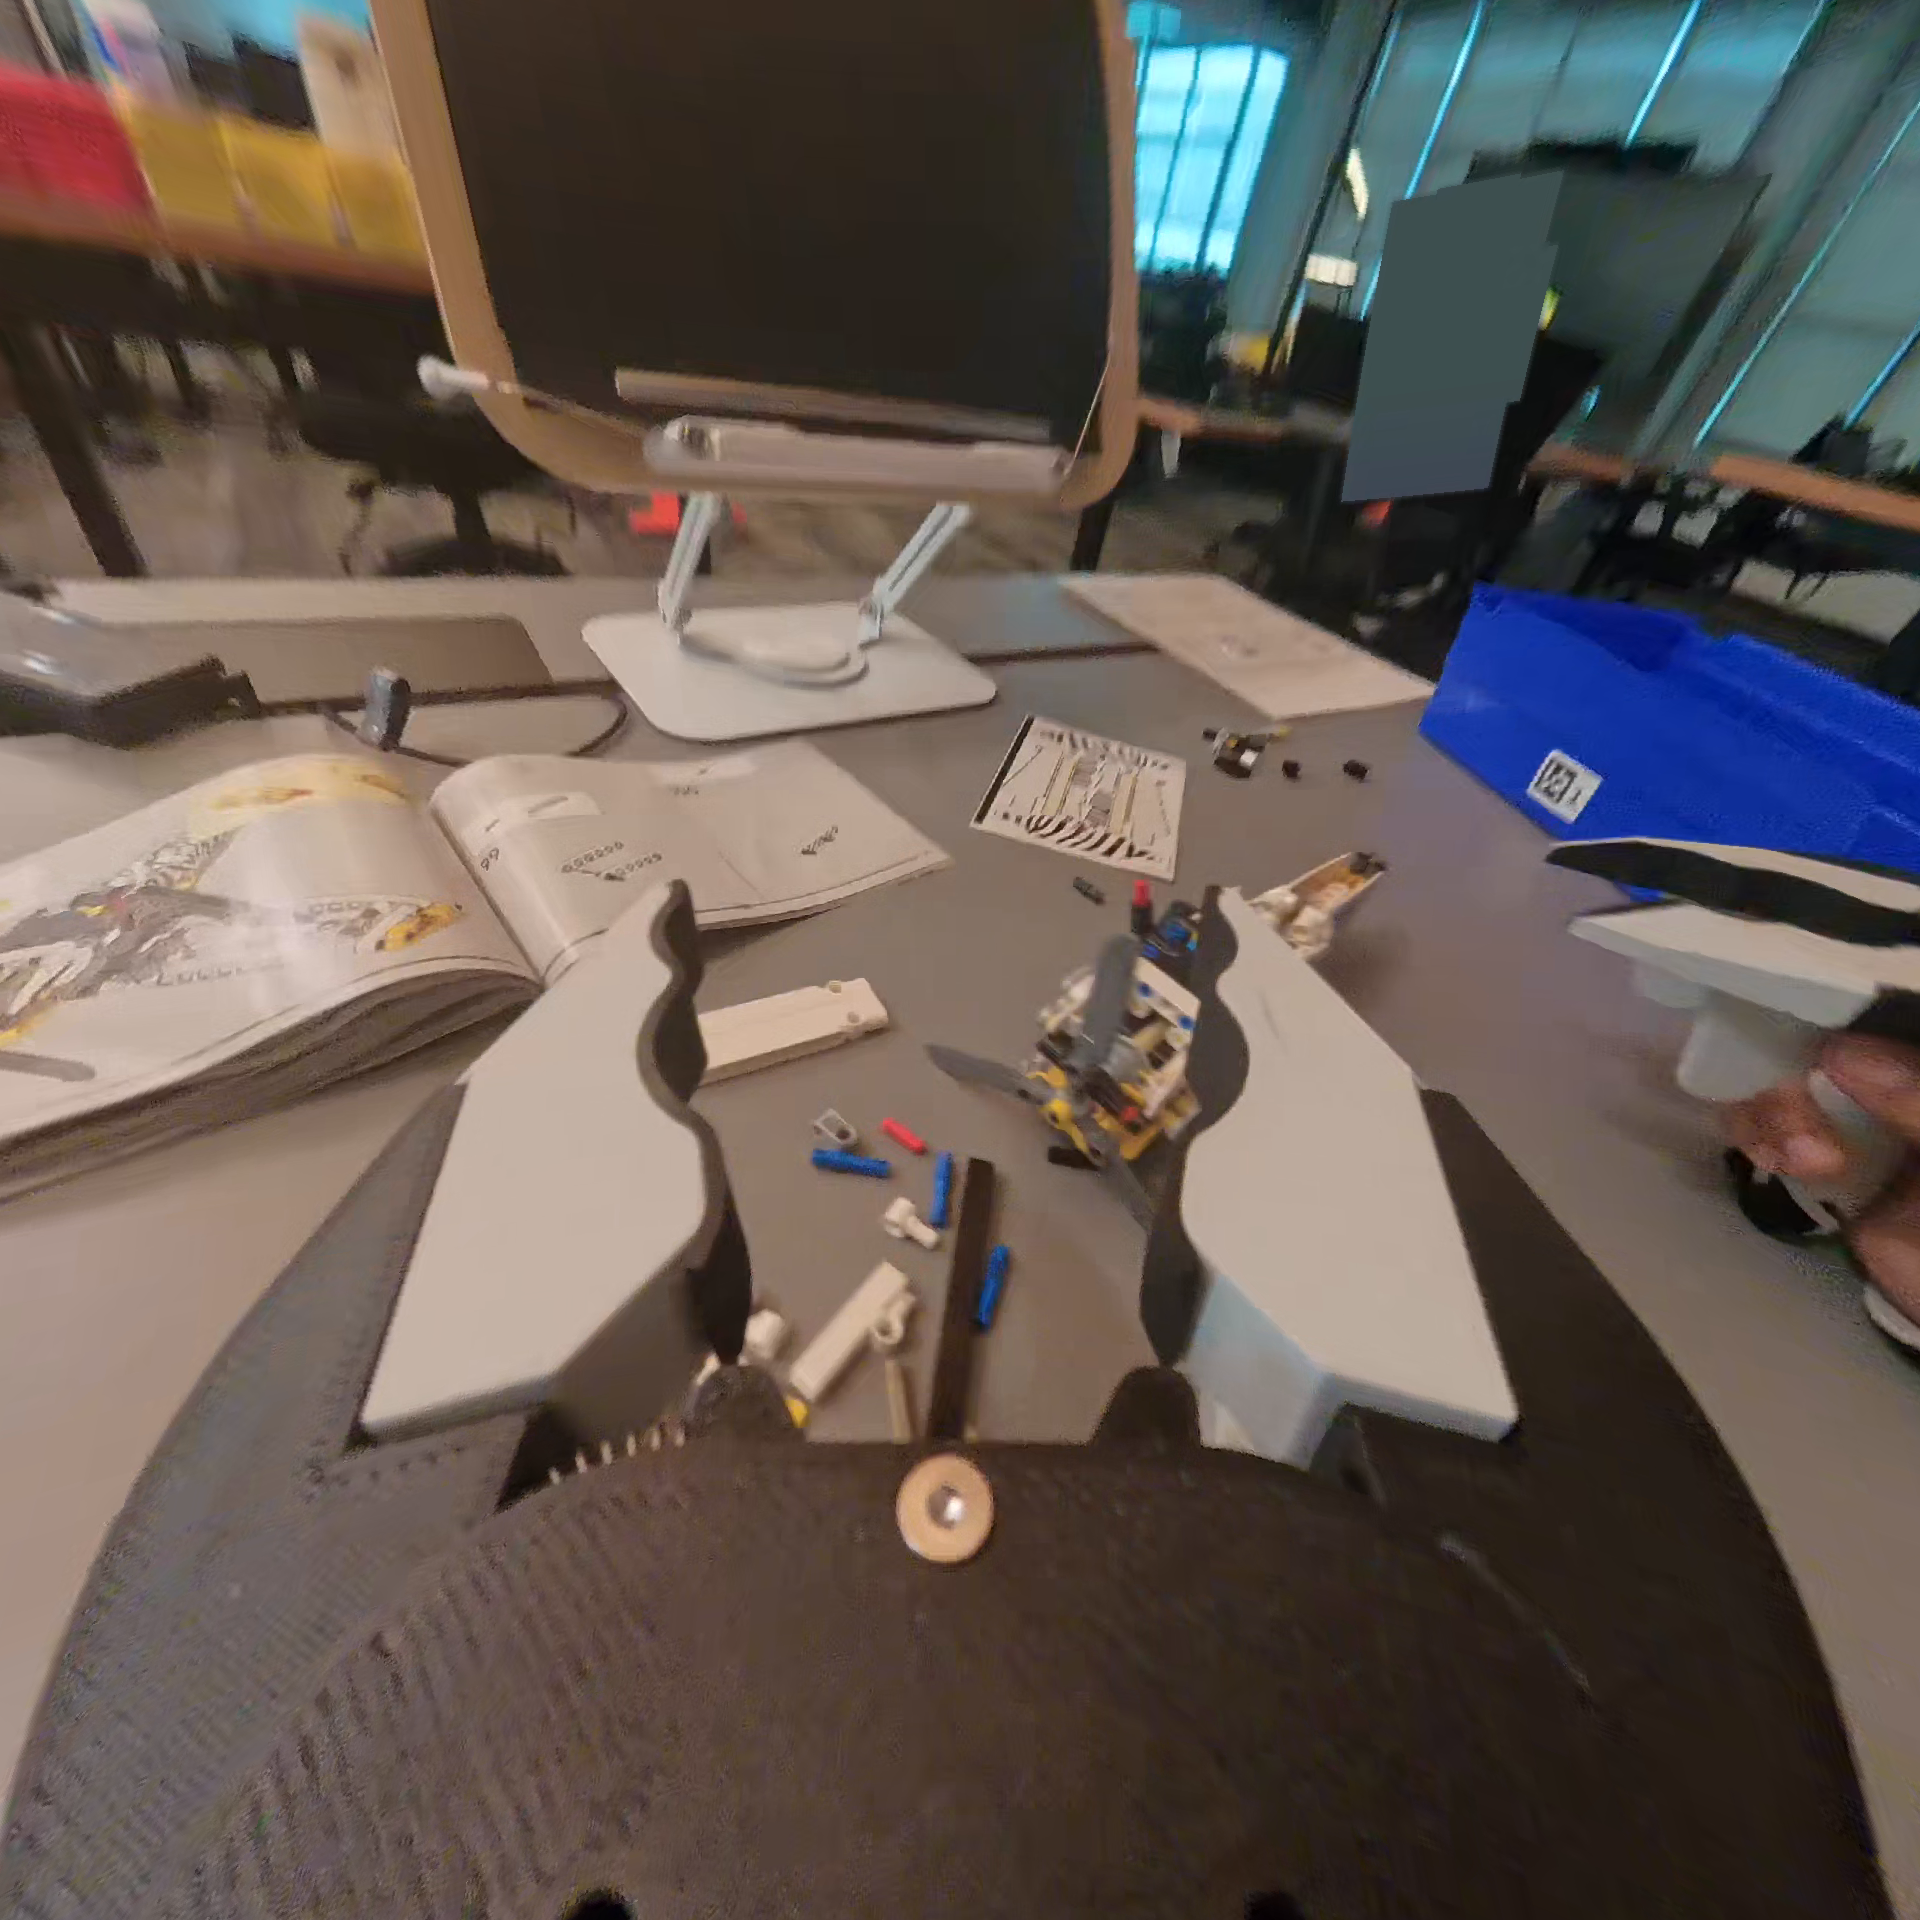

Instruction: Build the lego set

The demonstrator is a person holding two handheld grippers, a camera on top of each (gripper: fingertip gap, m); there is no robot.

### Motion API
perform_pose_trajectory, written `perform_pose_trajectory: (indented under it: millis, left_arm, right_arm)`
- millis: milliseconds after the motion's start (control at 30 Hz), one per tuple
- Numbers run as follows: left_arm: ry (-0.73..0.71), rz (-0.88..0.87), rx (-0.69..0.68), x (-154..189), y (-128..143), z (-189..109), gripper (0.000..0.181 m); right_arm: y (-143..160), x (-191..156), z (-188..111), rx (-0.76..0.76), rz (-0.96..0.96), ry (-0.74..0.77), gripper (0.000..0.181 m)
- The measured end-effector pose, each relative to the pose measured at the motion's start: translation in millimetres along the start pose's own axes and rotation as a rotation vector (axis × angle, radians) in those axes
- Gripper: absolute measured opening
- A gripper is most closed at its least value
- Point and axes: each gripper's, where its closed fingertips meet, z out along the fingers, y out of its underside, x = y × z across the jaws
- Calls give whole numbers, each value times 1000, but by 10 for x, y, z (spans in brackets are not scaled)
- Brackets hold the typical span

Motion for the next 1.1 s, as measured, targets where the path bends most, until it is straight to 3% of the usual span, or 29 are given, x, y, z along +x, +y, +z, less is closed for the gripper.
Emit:
perform_pose_trajectory:
  millis: [67, 133, 267, 400, 467, 600, 700, 800, 900, 1000, 1100]
  left_arm:
    - [15, 41, -87, -137, -111, 244, 94]
    - [2, 185, -187, -316, -160, 601, 78]
    - [-1, 292, -407, -607, 87, 1484, 77]
    - [29, 406, -513, -631, 476, 2100, 103]
    - [44, 409, -625, -618, 719, 2190, 106]
    - [103, 260, -731, -589, 927, 2173, 78]
    - [91, 260, -717, -607, 926, 2157, 76]
    - [70, 259, -715, -635, 914, 2158, 61]
    - [66, 269, -735, -660, 901, 2164, 39]
    - [50, 310, -734, -698, 894, 2168, 2]
    - [50, 290, -730, -712, 888, 2158, 0]
  right_arm:
    - [26, -34, 20, -17, -33, 1, 42]
    - [51, -65, 37, -33, -65, 3, 41]
    - [56, -103, 41, -33, -97, 2, 38]
    - [72, -99, 67, -46, -86, -3, 38]
    - [67, -108, 62, -41, -92, -5, 37]
    - [61, -131, 53, -34, -115, -4, 36]
    - [55, -144, 48, -28, -128, -3, 36]
    - [61, -143, 53, -33, -126, -4, 36]
    - [61, -138, 53, -33, -123, -3, 36]
    - [56, -136, 50, -29, -122, -2, 35]
    - [53, -138, 49, -27, -125, -2, 35]
